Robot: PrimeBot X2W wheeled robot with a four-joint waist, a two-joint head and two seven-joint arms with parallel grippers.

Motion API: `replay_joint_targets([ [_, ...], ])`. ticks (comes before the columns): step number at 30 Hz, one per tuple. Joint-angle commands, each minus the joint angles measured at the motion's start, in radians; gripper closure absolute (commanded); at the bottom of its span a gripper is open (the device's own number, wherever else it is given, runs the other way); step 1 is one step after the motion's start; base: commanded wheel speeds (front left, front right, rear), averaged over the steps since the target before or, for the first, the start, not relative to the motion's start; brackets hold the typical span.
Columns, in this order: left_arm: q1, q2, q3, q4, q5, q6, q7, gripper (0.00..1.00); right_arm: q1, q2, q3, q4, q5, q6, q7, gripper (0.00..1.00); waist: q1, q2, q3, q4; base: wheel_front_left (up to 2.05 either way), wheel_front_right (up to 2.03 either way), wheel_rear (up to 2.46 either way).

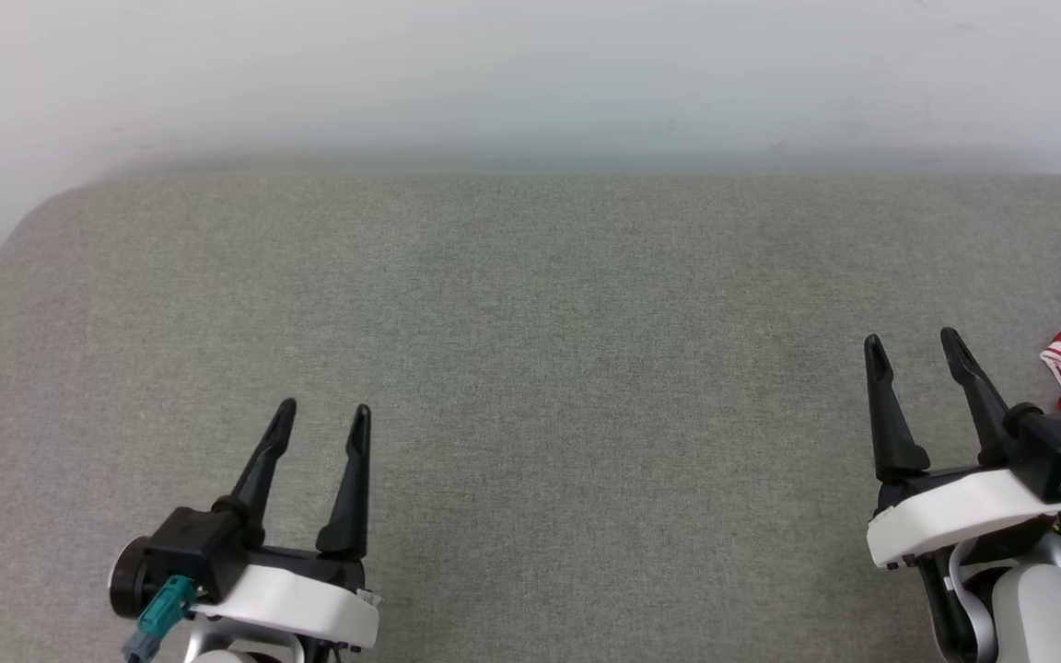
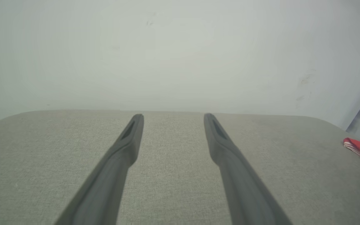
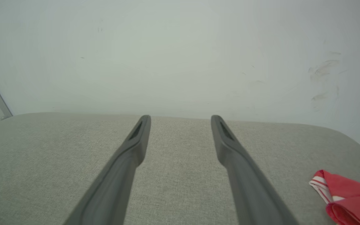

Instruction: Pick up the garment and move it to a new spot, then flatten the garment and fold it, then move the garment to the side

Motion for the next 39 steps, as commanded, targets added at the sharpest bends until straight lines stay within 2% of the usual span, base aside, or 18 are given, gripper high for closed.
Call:
replay_joint_targets([
  [1,0.009,-0.003,0.008,0.003,0.001,-0.002,-0.004,0.00,0.011,0.005,0.001,0.002,0.009,-0.001,-0.003,0.00,0.0000,0.0000,-0.001,-0.001,0.00,0.00,0.00],
  [13,0.004,-0.032,0.059,0.023,0.007,-0.021,-0.004,0.00,0.016,0.005,0.012,0.001,0.030,-0.001,-0.010,0.00,0.0000,0.0000,0.000,-0.002,0.00,0.00,0.00],
  [14,0.002,-0.031,0.056,0.023,0.006,-0.021,0.000,1.00,0.001,0.001,0.010,0.004,0.027,0.000,-0.005,1.00,0.0000,0.0000,0.000,-0.002,0.00,0.00,0.00],
  [16,0.008,-0.032,0.052,0.048,0.001,-0.021,0.005,1.00,0.008,0.001,0.009,0.031,0.031,0.000,-0.001,1.00,0.0001,0.0000,0.001,-0.002,0.00,0.00,0.00],
  [23,-0.001,-0.029,0.063,0.064,-0.159,-0.022,0.039,1.00,0.008,0.001,-0.002,0.047,0.195,0.000,0.032,1.00,0.0001,0.0000,-0.005,-0.004,0.00,0.00,0.00],
  [39,-0.022,-0.026,0.082,0.104,-0.431,-0.026,0.101,1.00,0.022,0.002,-0.009,0.061,0.480,0.000,0.076,1.00,0.0000,0.0000,-0.016,-0.009,0.00,0.00,0.00],
])
